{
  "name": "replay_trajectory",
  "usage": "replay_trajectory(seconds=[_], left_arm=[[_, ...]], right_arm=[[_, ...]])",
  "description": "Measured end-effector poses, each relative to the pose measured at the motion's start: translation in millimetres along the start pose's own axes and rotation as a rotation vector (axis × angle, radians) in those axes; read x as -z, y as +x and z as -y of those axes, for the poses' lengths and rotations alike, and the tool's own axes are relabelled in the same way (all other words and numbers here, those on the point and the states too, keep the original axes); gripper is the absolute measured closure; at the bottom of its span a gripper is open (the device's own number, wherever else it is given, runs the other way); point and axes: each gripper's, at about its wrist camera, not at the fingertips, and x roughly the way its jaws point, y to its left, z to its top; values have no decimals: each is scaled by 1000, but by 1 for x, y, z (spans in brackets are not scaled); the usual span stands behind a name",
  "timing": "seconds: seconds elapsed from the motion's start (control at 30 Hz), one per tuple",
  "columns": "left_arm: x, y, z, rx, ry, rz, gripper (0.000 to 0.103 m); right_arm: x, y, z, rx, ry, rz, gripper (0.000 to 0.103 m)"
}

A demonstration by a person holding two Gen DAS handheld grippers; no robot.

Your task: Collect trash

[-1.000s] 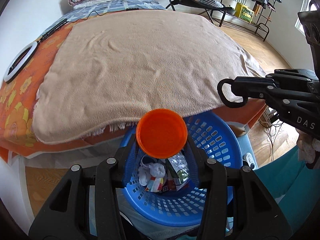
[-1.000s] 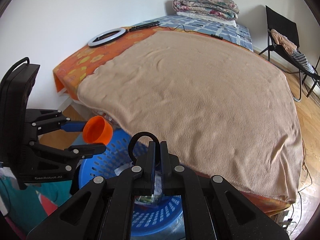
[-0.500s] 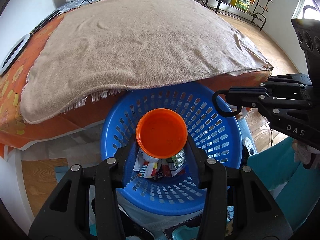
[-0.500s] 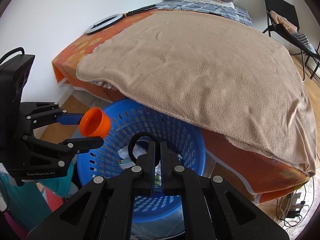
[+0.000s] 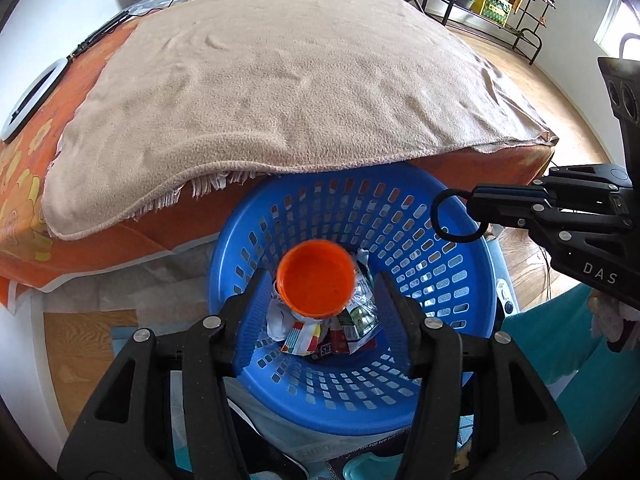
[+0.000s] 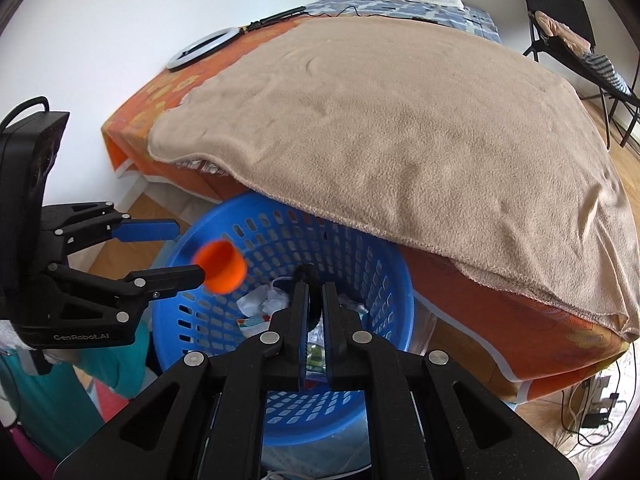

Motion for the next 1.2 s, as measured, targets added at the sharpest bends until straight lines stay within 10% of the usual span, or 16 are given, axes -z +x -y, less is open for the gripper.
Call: replay_trajectory(seconds=[0.17, 0.27, 1.2], left_arm=[[-1, 0, 0, -8, 3, 1, 47], [-2, -2, -2, -10, -10, 8, 47], [-33, -49, -10, -38, -74, 175, 20]], right_arm=[[1, 0, 0, 11, 0, -3, 89], [1, -3, 2, 10, 10, 15, 63], [-21, -35, 17, 87, 98, 134, 29]])
